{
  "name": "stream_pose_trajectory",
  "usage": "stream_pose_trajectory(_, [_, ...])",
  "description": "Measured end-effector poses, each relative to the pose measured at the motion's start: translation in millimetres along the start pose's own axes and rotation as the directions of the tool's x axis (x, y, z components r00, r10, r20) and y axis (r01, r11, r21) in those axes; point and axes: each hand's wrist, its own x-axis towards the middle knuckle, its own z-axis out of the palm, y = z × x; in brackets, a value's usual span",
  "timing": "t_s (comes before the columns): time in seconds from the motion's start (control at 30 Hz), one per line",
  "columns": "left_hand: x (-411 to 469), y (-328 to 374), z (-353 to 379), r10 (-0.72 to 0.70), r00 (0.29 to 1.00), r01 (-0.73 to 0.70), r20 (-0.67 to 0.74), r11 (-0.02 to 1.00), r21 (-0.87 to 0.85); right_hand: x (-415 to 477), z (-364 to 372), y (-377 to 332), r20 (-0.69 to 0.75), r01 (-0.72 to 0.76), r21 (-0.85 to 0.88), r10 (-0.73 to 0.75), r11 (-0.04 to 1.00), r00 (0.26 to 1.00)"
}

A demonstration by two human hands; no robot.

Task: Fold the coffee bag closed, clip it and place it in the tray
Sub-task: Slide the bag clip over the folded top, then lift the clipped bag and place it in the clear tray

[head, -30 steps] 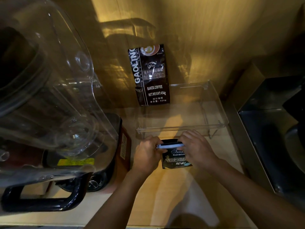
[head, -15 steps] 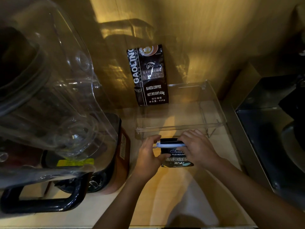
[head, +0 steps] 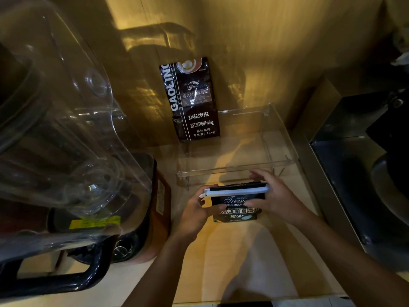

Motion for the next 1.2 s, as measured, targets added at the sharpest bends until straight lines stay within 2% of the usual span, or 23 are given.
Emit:
stream_pose_trajectory(0.07, [1,-4,2,-0.037,0.998,0.037,0.058,0.999,0.005,-5,2,8,0.024,-0.067,0.162,0.064,0.985,0.998])
stream_pose_trajectory(0.13, [0,-9,5,-0.058,0.992,0.062,0.116,0.998,-0.028,-7,8,18,0.038,-0.113,0.225,0.107,0.968,0.994])
stream_pose_trajectory(0.2, [0,-16,8,-0.059,0.992,0.065,0.11,0.997,-0.052,-8,15,31,0.058,-0.157,0.296,0.146,0.942,0.988])
stream_pose_trajectory(0.3, [1,-27,12,-0.069,0.994,0.068,0.082,0.998,0.013,-11,22,43,0.104,-0.195,0.377,0.168,0.905,0.98])
stream_pose_trajectory(0.43, [3,-39,14,-0.08,0.992,0.068,0.098,0.99,0.121,-11,32,51,0.074,-0.199,0.338,0.185,0.92,0.98])
stream_pose_trajectory(0.57, [2,-44,16,-0.022,0.998,0.009,0.061,0.977,0.213,-7,33,51,0.02,-0.177,0.293,0.179,0.939,0.984])
stream_pose_trajectory(0.73, [-7,-38,17,0.001,0.999,-0.008,0.036,0.981,0.194,-11,24,46,0.003,-0.169,0.252,0.173,0.953,0.985])
stream_pose_trajectory(0.87, [-11,-9,15,0.085,0.996,-0.087,0.016,0.98,0.18,-16,10,23,-0.063,-0.142,0.226,0.16,0.964,0.985])
stream_pose_trajectory(1.0, [-13,38,15,0.141,0.989,-0.146,0.047,0.979,0.142,-19,-8,-9,-0.093,-0.051,0.257,0.078,0.965,0.993])
stream_pose_trajectory(1.1, [-11,74,16,0.214,0.975,-0.22,0.054,0.948,0.232,-14,-24,-30,-0.16,0.046,0.217,-0.011,0.975,0.987])
stream_pose_trajectory(1.2, [-5,107,19,0.279,0.959,-0.282,0.046,0.927,0.246,-7,-42,-50,-0.204,0.122,0.213,-0.078,0.97,0.976])
